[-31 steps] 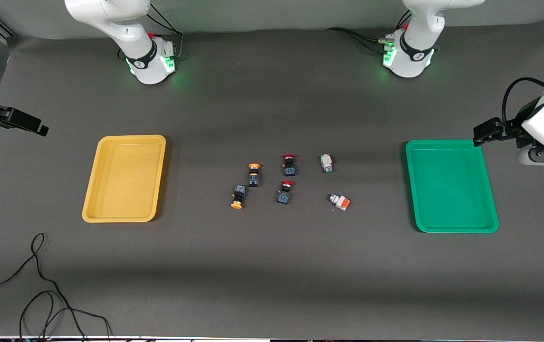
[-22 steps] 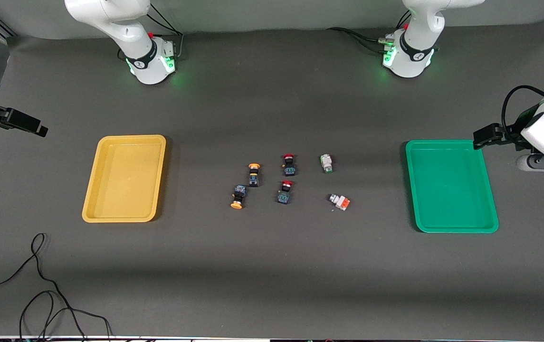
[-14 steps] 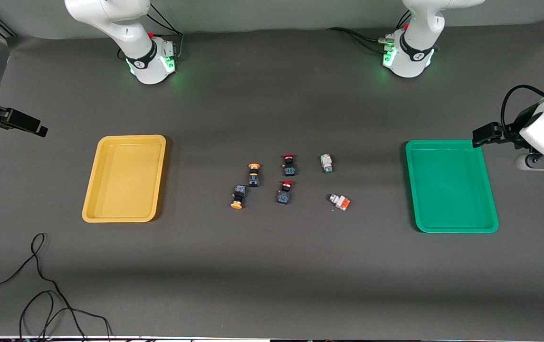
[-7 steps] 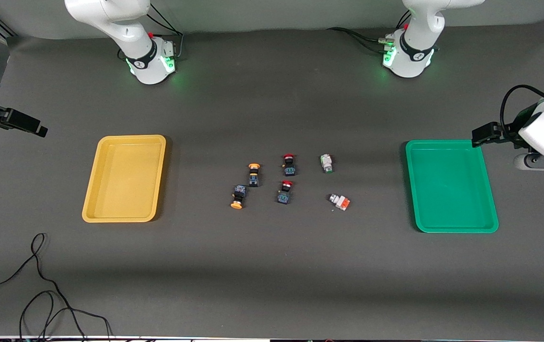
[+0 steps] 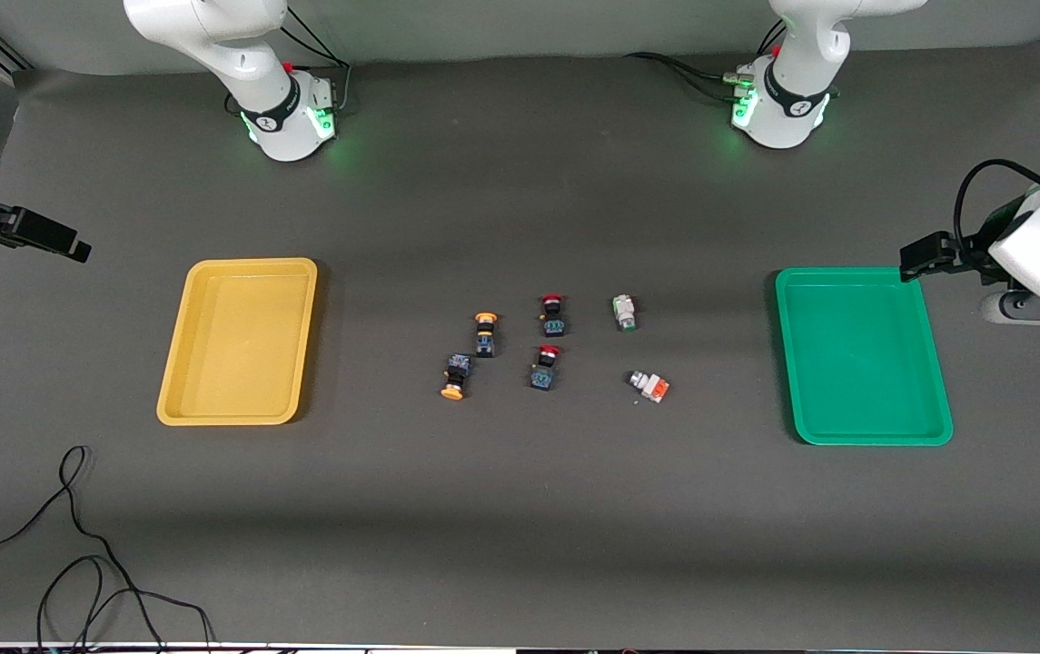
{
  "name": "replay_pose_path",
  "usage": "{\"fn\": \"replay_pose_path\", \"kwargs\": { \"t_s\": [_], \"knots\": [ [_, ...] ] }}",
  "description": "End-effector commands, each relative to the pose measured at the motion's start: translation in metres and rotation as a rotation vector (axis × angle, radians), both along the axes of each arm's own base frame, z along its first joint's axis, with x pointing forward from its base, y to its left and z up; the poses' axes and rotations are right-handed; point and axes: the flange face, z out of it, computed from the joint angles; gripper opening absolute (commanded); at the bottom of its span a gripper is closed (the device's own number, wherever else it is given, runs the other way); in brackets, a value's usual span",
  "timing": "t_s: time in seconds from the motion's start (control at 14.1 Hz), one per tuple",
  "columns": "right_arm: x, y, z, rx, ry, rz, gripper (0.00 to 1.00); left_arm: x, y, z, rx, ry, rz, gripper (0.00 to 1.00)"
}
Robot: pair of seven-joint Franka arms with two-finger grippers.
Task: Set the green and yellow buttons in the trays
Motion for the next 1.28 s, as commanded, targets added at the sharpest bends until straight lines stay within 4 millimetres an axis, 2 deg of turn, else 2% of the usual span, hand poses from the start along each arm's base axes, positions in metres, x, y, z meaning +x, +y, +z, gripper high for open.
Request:
{"fn": "replay_pose_path", "kwargs": {
  "t_s": [0.0, 0.28, 1.0, 1.21],
  "knots": [
    [-0.0025, -0.0028, 0.0042, 0.012, -0.014, -0.002, 1.00, -0.0009, -0.0042, 0.0094, -0.008, -0.036, -0.014, 1.00],
    [-0.0025, -0.0028, 0.0042, 0.012, -0.014, -0.002, 1.00, 0.0017, -0.0130, 0.0094, -0.009, -0.054, -0.029, 1.00],
    [-0.0025, -0.0028, 0.0042, 0.012, -0.014, -0.002, 1.00, 0.0015, -0.0110, 0.0092, -0.006, -0.051, -0.028, 1.00],
    [-0.0032, -0.0037, 0.0049, 0.012, -0.014, -0.003, 1.00, -0.0064, -0.0085, 0.0105, 0.002, -0.047, -0.026, 1.00]
  ]
}}
